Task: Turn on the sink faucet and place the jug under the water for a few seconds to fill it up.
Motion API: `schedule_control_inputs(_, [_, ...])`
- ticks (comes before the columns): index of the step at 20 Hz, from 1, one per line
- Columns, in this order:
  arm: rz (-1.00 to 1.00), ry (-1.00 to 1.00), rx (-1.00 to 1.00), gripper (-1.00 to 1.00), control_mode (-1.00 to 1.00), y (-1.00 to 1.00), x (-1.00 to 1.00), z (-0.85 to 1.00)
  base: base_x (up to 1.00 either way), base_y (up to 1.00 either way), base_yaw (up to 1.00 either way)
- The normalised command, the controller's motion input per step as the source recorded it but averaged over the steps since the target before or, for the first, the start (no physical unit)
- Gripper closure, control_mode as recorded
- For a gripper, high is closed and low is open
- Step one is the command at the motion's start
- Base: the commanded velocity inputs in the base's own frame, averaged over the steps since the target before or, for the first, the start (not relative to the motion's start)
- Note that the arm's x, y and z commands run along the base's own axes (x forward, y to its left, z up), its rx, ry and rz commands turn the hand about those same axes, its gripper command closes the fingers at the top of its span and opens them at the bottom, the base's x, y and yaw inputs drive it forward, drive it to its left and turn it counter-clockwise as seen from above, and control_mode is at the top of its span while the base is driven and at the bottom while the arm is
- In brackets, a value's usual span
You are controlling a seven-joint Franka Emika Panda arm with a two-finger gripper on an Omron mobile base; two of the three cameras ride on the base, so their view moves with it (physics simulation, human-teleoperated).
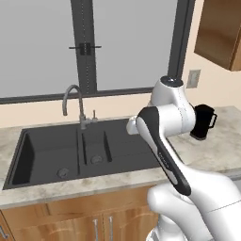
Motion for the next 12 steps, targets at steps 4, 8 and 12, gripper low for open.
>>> schedule_control_inputs(4, [0.00, 0.00, 0.00, -1.00, 1.00, 0.00, 0.00, 0.00, 0.06, 0.52, 0.00])
schedule_control_inputs(8, [0.00, 0.00, 0.00, -1.00, 1.00, 0.00, 0.00, 0.00, 0.07, 0.32, 0.00])
schedule_control_inputs(12, [0.00, 0.00, 0.00, -1.00, 1.00, 0.00, 0.00, 0.00, 0.20, 0.14, 0.00])
